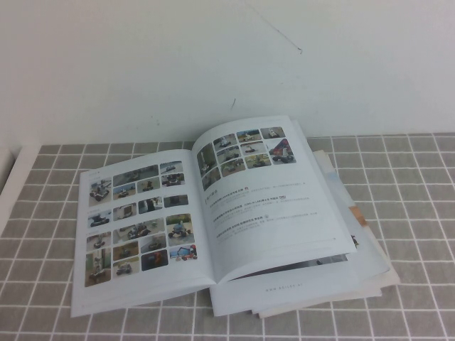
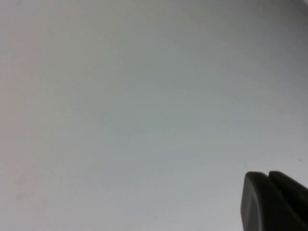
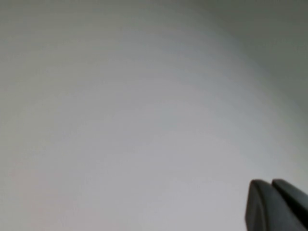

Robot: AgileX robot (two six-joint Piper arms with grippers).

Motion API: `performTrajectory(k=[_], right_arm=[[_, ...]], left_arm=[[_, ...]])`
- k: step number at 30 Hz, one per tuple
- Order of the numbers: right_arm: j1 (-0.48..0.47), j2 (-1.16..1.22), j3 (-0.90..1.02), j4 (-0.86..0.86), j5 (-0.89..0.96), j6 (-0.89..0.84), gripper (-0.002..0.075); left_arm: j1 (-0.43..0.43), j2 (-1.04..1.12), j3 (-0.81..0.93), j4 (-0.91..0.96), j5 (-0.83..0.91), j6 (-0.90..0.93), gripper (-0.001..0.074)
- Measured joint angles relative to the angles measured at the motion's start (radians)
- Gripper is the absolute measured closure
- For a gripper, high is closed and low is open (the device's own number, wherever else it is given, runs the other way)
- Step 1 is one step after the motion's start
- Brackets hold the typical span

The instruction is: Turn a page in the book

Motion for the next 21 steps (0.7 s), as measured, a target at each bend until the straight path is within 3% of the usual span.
performTrajectory(k=[8, 13, 21], right_arm=[[0.0, 0.0, -0.267, -0.159, 0.113, 0.105, 0.0729], [0.0, 0.041, -0.567, -0.159, 0.481, 0.105, 0.0729], [0.0, 0.309, -0.923, -0.167, 1.042, 0.003, 0.0729]], left_arm=[[0.0, 0.01, -0.363, 0.059, 0.168, 0.206, 0.0738], [0.0, 0.097, -0.555, 0.125, 0.32, 0.33, 0.0738], [0.0, 0.33, -0.802, 0.143, 0.832, 0.396, 0.0738]])
